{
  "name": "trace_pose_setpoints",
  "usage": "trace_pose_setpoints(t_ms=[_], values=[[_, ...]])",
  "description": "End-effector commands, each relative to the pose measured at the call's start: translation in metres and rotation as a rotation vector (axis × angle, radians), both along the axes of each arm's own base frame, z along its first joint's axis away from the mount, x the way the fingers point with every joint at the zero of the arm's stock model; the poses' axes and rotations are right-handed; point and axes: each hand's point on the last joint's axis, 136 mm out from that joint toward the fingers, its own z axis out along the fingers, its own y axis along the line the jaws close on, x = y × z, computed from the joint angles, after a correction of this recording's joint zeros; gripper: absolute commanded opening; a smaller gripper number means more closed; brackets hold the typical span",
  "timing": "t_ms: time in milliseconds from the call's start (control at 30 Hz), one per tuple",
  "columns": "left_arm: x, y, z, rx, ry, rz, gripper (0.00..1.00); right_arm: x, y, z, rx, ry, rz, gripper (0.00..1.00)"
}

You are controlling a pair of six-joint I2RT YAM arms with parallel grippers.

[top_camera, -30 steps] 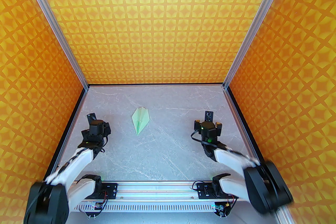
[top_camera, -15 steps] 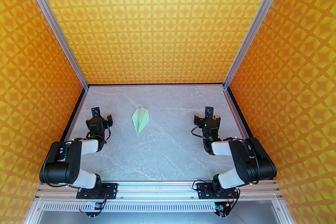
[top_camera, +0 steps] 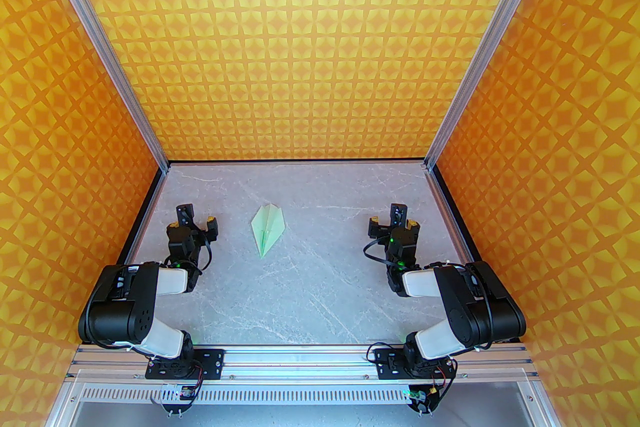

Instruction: Fold a paper plane with a square sheet of paper (fold left side to right side)

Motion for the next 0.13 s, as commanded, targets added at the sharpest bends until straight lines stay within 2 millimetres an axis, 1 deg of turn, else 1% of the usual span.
trace_pose_setpoints(t_ms=[0,100], values=[[0.0008,-0.0015,0.0030,0.008,-0.017,-0.020,0.99,0.0061,0.0031,0.0064,0.008,-0.021,0.016,0.99],[0.0009,-0.0015,0.0031,0.007,-0.018,-0.019,0.99,0.0057,0.0031,0.0059,0.009,-0.019,0.016,0.99]])
